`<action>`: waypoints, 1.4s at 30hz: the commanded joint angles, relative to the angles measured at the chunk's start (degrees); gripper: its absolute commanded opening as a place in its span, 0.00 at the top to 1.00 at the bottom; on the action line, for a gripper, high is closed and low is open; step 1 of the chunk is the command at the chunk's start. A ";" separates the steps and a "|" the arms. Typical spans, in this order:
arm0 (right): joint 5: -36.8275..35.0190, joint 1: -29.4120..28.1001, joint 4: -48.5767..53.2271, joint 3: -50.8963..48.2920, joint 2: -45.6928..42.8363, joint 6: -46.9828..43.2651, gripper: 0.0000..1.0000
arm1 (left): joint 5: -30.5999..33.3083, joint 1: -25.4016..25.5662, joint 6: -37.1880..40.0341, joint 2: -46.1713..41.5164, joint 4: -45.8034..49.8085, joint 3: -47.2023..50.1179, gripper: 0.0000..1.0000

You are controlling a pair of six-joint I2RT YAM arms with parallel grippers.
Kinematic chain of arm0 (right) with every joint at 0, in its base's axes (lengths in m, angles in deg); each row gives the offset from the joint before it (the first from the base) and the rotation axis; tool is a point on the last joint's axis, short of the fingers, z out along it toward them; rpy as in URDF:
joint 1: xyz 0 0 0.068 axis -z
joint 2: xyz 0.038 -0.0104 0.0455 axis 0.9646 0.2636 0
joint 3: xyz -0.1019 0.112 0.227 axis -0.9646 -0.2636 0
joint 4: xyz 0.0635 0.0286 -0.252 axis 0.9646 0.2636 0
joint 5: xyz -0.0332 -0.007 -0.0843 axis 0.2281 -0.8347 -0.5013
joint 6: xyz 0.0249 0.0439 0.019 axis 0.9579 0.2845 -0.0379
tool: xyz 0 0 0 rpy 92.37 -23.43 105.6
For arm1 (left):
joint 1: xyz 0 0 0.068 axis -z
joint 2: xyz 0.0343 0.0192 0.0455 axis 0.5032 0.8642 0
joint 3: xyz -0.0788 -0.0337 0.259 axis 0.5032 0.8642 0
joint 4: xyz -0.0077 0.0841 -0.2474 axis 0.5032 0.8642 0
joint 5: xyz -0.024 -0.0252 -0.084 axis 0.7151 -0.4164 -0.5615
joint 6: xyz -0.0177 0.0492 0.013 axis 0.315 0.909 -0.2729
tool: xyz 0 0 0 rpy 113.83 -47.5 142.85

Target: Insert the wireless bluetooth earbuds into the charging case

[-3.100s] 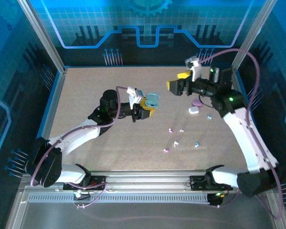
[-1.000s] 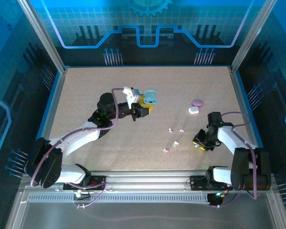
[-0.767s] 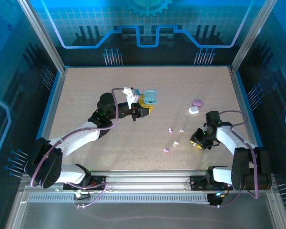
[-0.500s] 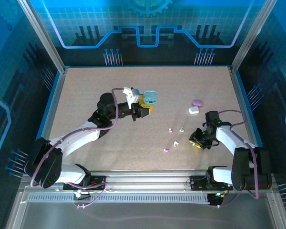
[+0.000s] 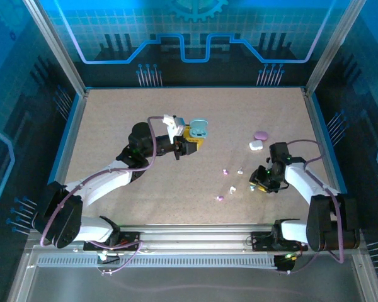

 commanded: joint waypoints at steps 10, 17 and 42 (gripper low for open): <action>-2.98 -2.22 2.59 3.96 5.37 0.25 0.65 | -1.11 0.07 -0.74 -0.74 -1.44 0.04 0.68; -2.97 -3.36 2.18 5.43 8.25 -0.56 0.68 | -1.03 0.08 -0.76 -0.90 -1.47 0.20 0.67; -7.97 -8.11 6.62 10.11 14.56 -3.05 0.71 | -0.76 0.14 -0.59 -0.88 -1.19 0.33 0.68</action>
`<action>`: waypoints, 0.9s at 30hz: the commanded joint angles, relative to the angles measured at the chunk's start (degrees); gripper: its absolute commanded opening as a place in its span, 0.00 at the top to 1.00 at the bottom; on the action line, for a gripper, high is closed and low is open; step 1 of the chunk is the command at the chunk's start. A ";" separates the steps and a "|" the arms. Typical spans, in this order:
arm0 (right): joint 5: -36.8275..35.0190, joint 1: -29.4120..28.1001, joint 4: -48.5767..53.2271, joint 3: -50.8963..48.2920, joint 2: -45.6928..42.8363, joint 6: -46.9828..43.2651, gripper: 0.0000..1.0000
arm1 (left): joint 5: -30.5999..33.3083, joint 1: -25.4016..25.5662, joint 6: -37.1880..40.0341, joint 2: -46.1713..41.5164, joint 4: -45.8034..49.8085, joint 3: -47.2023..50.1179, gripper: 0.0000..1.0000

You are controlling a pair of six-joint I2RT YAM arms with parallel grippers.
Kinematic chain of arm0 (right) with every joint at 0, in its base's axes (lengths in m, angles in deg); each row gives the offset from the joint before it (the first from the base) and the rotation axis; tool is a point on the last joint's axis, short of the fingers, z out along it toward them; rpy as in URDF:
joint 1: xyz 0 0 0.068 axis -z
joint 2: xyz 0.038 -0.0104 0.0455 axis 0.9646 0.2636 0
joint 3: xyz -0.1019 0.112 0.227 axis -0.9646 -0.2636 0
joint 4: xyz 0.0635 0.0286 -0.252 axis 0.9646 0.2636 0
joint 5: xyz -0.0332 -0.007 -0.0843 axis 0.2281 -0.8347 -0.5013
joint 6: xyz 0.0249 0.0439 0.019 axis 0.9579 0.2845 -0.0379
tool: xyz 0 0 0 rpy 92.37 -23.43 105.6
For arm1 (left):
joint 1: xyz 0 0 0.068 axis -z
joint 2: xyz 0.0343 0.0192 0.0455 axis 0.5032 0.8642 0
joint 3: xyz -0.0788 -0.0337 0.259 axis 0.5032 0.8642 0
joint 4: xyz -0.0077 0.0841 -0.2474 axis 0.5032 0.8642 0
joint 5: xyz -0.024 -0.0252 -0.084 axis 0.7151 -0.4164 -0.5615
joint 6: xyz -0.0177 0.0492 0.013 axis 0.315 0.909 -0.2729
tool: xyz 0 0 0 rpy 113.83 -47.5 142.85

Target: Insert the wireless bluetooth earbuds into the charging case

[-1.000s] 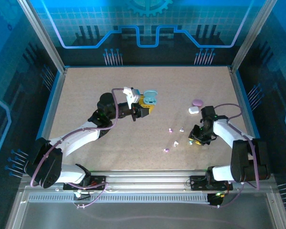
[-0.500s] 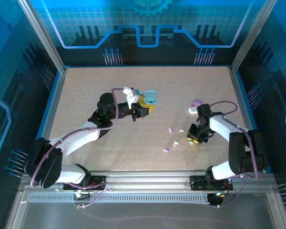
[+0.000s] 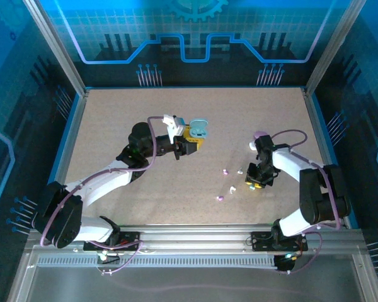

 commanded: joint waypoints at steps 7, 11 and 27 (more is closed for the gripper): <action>-2.69 -1.64 3.74 2.58 1.87 -1.47 0.71 | -0.89 0.06 -0.64 -0.78 -1.25 0.26 0.68; -2.52 -1.76 3.82 2.64 2.14 -1.59 0.74 | -0.83 0.12 -0.59 -0.97 -1.11 0.37 0.68; -2.52 -2.48 3.88 3.02 4.43 -1.90 0.75 | -0.85 0.06 -0.78 -1.23 -0.77 0.31 0.68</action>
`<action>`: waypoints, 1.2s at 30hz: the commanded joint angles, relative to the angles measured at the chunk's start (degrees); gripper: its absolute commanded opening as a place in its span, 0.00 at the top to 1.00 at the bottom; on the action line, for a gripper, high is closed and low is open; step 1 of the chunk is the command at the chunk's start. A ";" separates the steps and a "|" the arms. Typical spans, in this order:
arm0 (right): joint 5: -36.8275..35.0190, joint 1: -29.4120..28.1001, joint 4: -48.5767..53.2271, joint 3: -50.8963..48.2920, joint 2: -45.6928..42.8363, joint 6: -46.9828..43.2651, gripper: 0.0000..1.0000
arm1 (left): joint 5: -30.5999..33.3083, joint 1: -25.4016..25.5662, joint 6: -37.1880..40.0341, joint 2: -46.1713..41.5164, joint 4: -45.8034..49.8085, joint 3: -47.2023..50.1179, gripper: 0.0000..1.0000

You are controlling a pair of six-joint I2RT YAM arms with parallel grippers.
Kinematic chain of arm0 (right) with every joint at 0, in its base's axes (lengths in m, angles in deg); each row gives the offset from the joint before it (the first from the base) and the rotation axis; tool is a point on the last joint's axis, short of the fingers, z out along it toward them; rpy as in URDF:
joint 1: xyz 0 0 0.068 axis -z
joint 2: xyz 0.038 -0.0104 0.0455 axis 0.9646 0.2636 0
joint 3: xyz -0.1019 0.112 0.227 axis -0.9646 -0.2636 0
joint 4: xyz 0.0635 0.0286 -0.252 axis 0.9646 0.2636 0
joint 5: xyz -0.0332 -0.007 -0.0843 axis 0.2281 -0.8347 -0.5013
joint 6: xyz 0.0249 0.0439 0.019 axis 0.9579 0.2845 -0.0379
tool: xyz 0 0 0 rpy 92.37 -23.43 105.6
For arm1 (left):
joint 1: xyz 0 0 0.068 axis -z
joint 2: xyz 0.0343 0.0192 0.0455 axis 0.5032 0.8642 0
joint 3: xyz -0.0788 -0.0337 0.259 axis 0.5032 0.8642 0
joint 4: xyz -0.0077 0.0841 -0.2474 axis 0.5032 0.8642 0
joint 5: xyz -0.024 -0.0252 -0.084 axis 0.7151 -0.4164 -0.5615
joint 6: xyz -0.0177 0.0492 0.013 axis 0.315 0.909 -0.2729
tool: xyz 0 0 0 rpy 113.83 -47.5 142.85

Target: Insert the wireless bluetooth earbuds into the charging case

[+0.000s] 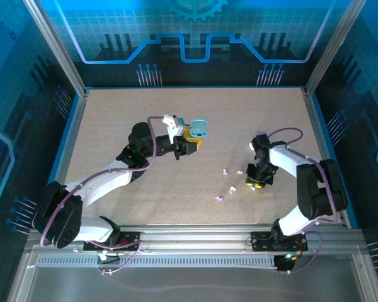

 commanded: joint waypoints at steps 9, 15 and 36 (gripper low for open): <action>2.44 -1.41 1.96 2.03 -4.91 -1.60 0.79 | -0.09 0.08 -0.70 -1.58 -0.89 0.67 0.68; 23.27 -0.17 -2.29 7.56 -15.86 -1.94 0.78 | 2.46 -0.71 -1.93 -1.11 -1.73 0.90 0.68; 72.40 -0.14 -28.48 20.02 -8.44 22.20 0.77 | 3.99 -2.32 0.37 -0.35 -7.60 3.81 0.68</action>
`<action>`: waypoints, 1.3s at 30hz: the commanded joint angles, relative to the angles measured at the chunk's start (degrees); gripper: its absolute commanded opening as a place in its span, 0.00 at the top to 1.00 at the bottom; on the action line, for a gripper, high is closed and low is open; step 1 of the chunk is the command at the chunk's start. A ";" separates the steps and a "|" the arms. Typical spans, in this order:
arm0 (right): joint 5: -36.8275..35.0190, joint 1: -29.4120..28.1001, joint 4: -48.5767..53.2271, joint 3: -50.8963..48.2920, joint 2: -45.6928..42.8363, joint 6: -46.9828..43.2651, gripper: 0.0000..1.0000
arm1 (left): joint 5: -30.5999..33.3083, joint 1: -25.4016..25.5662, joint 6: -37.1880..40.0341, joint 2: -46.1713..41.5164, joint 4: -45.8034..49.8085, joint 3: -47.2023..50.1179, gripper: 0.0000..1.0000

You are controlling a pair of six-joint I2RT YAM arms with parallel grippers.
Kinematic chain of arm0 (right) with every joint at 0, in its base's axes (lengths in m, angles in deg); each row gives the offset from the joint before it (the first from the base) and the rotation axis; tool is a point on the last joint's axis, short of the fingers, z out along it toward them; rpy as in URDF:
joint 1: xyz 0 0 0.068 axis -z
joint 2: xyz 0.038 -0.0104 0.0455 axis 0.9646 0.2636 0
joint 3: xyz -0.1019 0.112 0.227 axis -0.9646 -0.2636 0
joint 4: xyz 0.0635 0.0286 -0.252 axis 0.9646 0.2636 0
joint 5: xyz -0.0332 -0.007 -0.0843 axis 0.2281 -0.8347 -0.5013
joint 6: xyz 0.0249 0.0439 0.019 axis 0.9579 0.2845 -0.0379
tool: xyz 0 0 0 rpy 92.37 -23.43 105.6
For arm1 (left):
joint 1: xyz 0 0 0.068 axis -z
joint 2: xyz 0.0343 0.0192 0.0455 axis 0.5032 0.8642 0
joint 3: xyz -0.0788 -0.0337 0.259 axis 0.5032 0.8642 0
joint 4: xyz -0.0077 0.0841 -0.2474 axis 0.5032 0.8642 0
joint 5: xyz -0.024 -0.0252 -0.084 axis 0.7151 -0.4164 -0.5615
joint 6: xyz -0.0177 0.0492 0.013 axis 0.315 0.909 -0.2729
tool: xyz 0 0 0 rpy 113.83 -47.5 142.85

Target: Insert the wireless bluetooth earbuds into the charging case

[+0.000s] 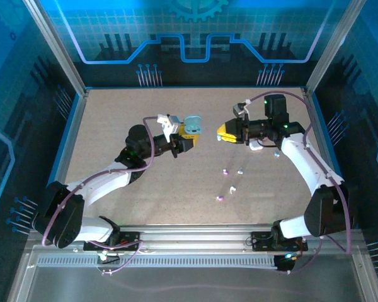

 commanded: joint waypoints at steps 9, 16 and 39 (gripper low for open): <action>2.16 -3.06 -5.99 3.54 2.61 10.90 0.77 | -0.93 0.46 6.54 -0.26 -3.02 1.22 0.68; 0.08 -4.03 -6.45 4.58 2.83 11.54 0.77 | -0.02 1.32 7.13 0.26 -3.15 0.93 0.68; -16.02 -8.83 -2.38 4.88 -4.08 -6.43 0.76 | -1.81 2.39 5.73 2.20 -5.84 -0.72 0.68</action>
